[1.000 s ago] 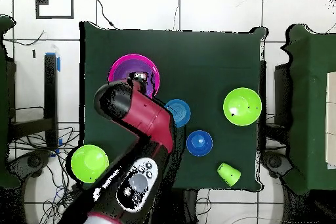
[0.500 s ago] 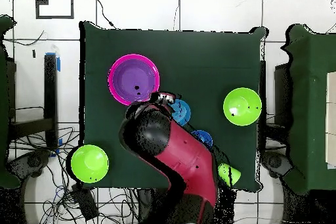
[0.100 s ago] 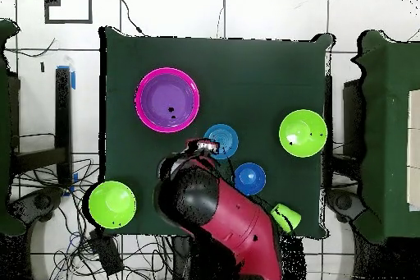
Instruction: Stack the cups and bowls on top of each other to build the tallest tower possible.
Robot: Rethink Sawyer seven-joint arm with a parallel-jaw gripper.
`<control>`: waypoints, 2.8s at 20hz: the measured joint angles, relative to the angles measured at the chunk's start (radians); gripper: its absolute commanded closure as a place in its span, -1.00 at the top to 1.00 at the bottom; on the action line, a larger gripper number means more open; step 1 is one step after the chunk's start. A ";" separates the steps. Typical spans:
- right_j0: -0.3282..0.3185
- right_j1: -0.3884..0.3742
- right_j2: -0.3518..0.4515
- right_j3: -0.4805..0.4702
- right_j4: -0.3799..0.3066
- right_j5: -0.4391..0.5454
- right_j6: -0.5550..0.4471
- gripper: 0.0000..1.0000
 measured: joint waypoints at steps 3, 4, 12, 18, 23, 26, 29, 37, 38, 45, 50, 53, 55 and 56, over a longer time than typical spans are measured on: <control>0.002 -0.030 0.036 0.030 -0.052 0.000 0.000 1.00; 0.002 -0.034 0.041 0.033 -0.063 0.000 0.000 1.00; -0.019 -0.058 0.107 0.051 -0.180 -0.004 0.000 1.00; -0.076 -0.062 0.170 0.077 -0.248 -0.040 0.000 1.00; -0.173 -0.052 0.231 0.106 -0.352 -0.134 0.000 1.00; -0.226 -0.043 0.256 0.118 -0.412 -0.186 0.000 1.00; -0.290 -0.018 0.287 0.126 -0.498 -0.246 0.000 1.00; -0.377 0.036 0.332 0.127 -0.659 -0.295 0.000 1.00; -0.387 0.045 0.338 0.127 -0.686 -0.300 0.000 1.00; -0.451 0.104 0.379 0.126 -0.834 -0.345 0.000 1.00; -0.514 0.132 0.423 0.126 -0.906 -0.348 0.000 1.00; -0.578 0.149 0.469 0.125 -0.975 -0.348 0.000 1.00; -0.627 0.159 0.508 0.123 -1.031 -0.348 -0.002 1.00; -0.664 0.164 0.537 0.122 -1.067 -0.348 -0.005 1.00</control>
